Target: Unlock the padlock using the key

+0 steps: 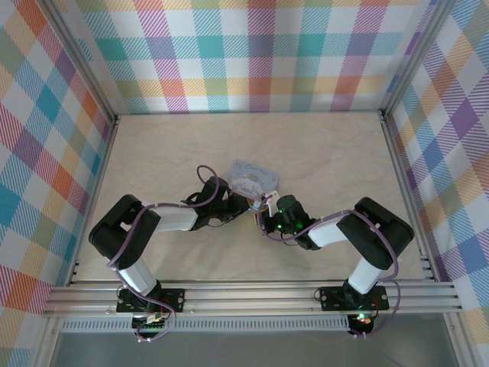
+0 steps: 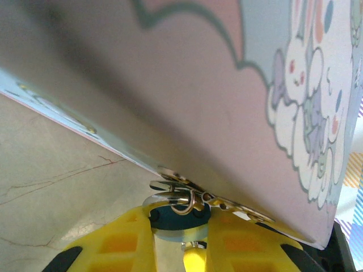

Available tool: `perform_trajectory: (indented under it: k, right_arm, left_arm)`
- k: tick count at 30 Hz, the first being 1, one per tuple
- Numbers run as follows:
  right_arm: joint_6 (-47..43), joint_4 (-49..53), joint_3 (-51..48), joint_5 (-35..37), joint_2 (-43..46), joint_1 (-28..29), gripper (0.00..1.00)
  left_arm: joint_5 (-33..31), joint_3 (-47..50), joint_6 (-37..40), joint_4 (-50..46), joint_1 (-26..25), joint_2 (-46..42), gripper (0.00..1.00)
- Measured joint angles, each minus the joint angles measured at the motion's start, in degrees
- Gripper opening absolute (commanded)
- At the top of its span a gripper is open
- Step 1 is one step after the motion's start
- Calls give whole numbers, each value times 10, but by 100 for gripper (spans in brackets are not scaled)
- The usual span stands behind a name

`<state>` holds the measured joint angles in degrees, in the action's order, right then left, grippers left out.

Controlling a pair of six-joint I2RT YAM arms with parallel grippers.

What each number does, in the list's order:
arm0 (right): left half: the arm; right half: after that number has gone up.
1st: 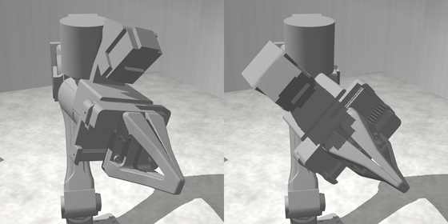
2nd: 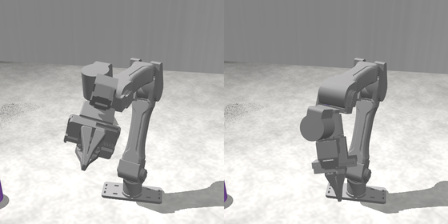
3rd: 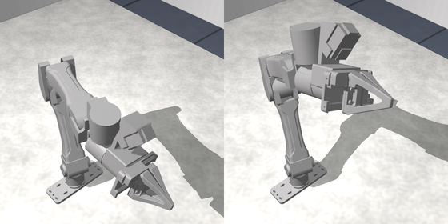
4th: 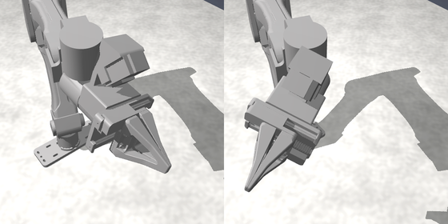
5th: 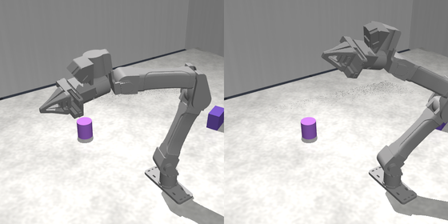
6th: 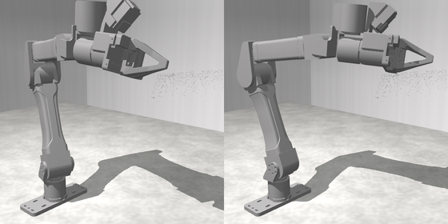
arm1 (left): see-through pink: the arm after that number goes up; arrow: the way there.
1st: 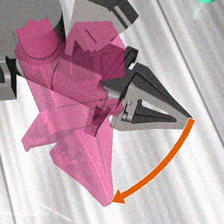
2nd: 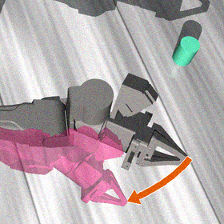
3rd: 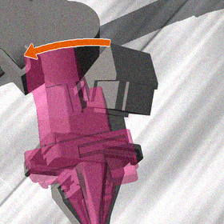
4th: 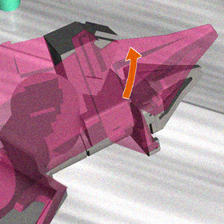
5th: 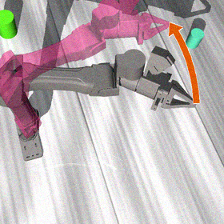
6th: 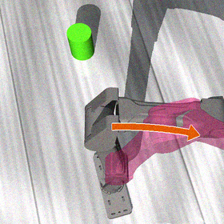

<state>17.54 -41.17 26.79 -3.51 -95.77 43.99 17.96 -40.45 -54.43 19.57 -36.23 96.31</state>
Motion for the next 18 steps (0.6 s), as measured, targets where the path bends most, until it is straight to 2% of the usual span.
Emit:
perform_trajectory:
  k: [18]
  right_arm:
    - [10, -5, 0, 3, 0, 0, 1]
  left_arm:
    - [0, 0, 0, 0, 0, 0, 20]
